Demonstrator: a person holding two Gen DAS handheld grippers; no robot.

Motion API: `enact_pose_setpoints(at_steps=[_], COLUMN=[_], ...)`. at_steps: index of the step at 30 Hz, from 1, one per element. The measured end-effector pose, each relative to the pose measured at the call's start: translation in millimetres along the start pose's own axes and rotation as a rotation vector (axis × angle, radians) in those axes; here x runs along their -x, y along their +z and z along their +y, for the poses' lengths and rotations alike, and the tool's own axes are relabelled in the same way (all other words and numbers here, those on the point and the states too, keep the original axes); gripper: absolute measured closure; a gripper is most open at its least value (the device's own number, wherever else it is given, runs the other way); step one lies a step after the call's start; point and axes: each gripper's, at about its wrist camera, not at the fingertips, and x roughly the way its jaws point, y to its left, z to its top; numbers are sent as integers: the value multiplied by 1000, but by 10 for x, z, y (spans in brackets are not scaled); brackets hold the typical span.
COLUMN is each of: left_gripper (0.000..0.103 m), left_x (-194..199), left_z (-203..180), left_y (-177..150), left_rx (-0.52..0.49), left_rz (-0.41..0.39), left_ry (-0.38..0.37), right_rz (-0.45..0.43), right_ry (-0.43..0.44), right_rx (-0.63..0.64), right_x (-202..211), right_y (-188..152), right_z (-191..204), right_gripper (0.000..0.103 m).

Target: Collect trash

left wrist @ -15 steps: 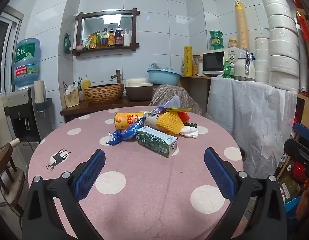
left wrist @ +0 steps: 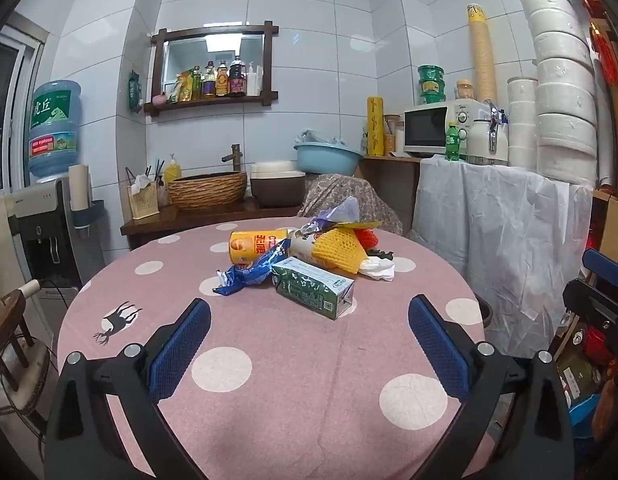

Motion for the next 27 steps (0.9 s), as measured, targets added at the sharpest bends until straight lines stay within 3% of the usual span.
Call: enact_pose_setpoints(at_steps=[27], left_gripper=[5], left_x=[-52], left_z=[-55], left_y=[-69], left_rx=[-18], left_rz=[16], left_ry=[-18], right_rz=[7], right_ry=[-3], right_rx=[-17], right_x=[6], right_y=[-10], right_z=[-55], right_gripper=[5])
